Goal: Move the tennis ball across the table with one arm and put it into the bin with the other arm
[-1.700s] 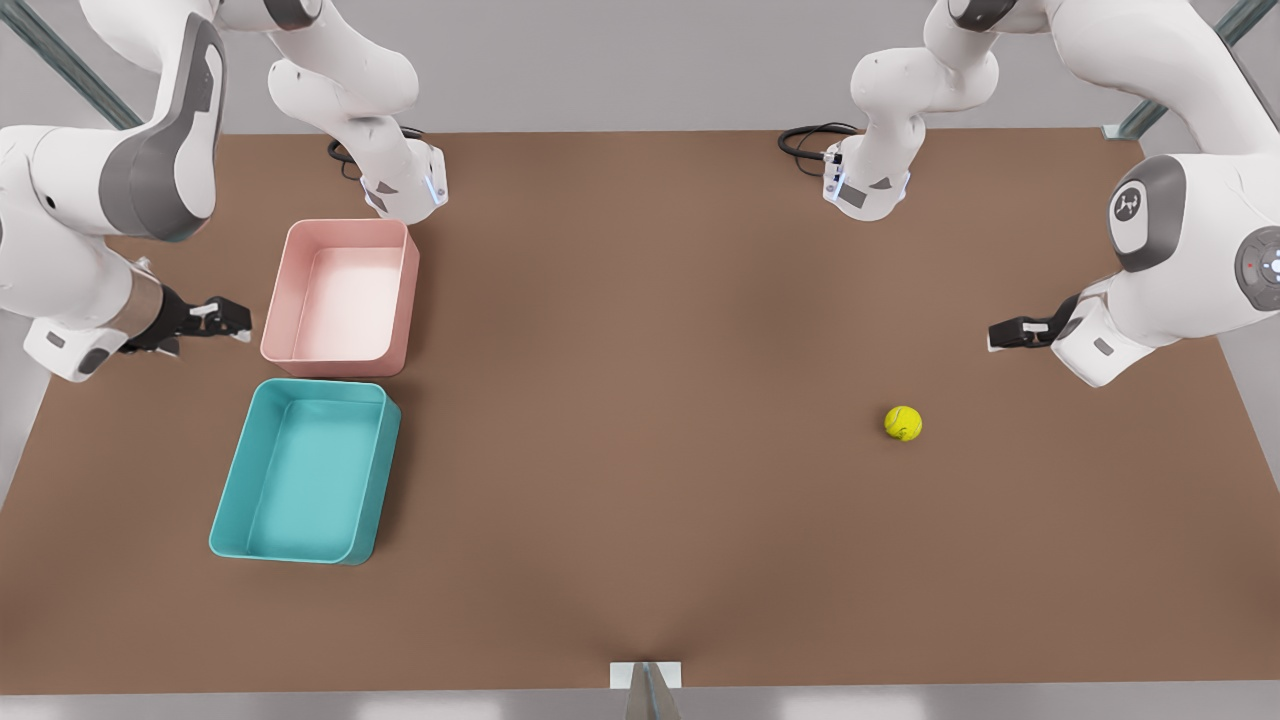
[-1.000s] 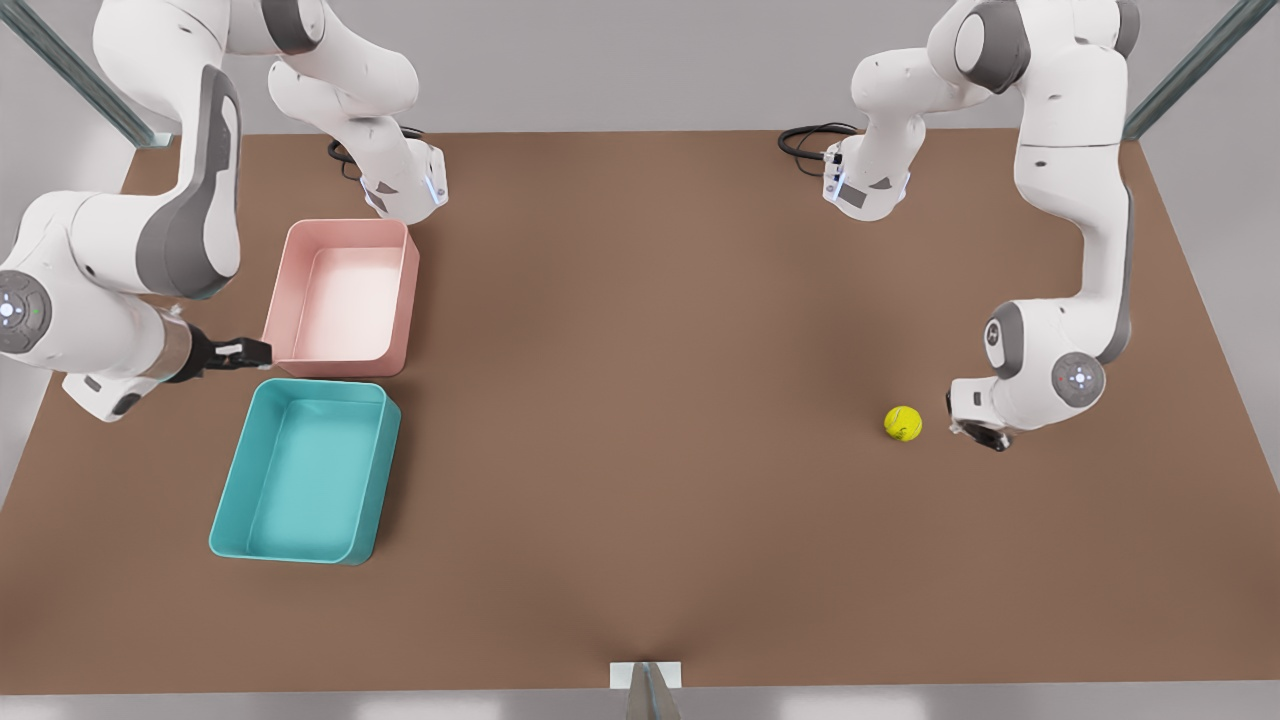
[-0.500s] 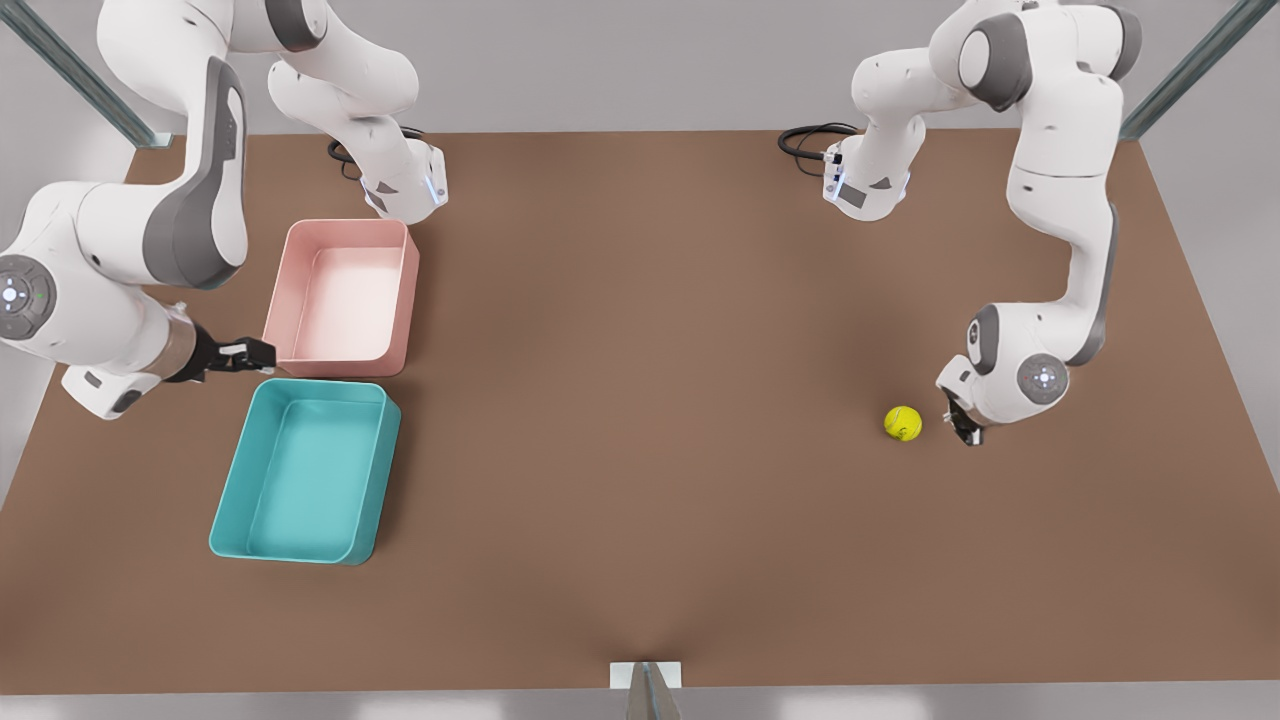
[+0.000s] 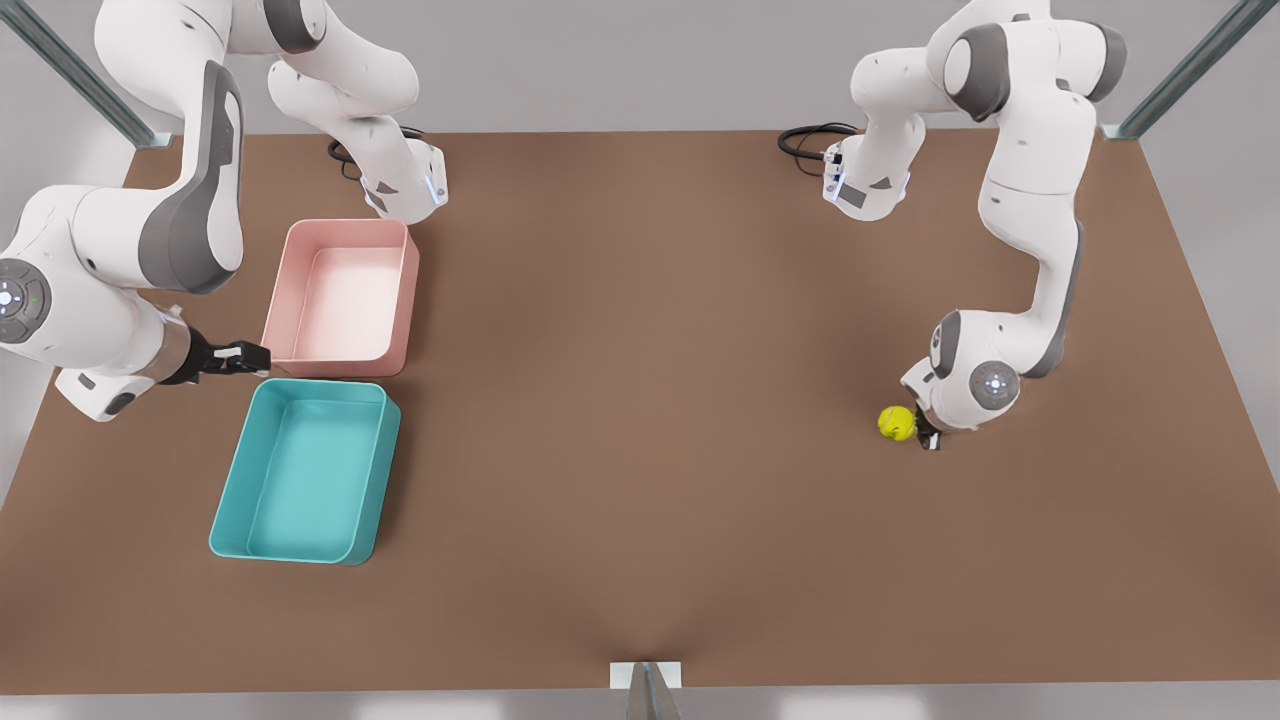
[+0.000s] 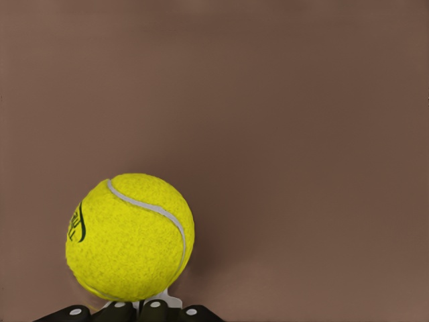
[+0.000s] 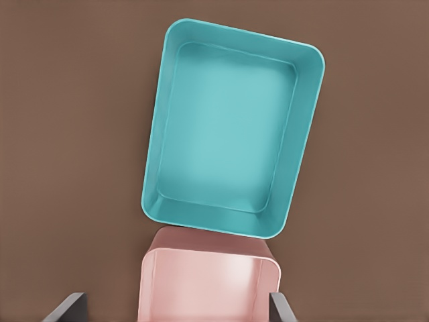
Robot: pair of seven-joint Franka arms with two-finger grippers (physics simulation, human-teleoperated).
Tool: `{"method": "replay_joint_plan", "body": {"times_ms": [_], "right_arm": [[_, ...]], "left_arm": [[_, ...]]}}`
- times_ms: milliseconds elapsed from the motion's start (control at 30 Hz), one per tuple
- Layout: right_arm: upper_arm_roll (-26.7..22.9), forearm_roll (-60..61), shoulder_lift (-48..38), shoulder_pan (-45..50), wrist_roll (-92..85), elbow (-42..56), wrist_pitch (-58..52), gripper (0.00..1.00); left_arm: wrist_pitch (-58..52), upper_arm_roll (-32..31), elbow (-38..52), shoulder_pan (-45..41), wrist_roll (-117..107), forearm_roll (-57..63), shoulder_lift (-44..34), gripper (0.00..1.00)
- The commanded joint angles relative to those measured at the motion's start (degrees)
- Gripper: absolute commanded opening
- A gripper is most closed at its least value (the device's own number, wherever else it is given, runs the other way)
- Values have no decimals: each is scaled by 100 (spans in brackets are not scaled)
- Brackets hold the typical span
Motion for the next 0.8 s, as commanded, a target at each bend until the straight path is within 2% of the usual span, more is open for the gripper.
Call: {"method": "replay_joint_plan", "body": {"times_ms": [0,33,67,200,233,300,367,400,433,500,567,667,767], "right_arm": [[-4,5,-9,0,32,2,-12,100],[-4,-4,0,0,32,2,-12,100],[-4,-4,9,0,32,2,-3,100],[-4,-4,35,0,32,2,-3,100],[-4,-4,44,0,32,2,5,100],[5,5,44,0,32,2,-3,100],[5,40,53,27,32,-6,-21,100],[14,31,105,62,40,2,-30,100],[14,14,272,62,40,11,-21,100],[31,49,466,150,49,73,-21,100],[57,180,694,228,93,257,31,100],[128,453,1503,1344,1586,451,1227,100],[128,646,1845,1854,2572,389,1869,100]], "left_arm": [[-249,-491,191,-247,-4165,2,-35,21],[-1303,-579,833,-282,-5160,-85,-18,21],[-1910,-500,1308,-203,-5161,-893,-9,21],[-2007,-342,1519,-62,-5204,-1061,-61,21],[-2559,-219,1896,-97,-6185,-1052,-246,21],[-4757,-210,3671,-89,-8263,-1035,-378,21],[-6050,-271,4647,-264,-9080,-736,-756,25],[-6508,-351,5167,-264,-9160,-727,-756,50],[-7069,-272,5018,-256,-9344,-456,-897,100],[-6280,-17,4631,-264,-11559,-849,-1327,100],[-6306,36,4648,-203,-11455,-1078,-1266,100],[-6358,45,4631,-177,-10926,-1070,-1169,100],[-6455,36,4622,-168,-10927,-1105,-1213,100]]}}
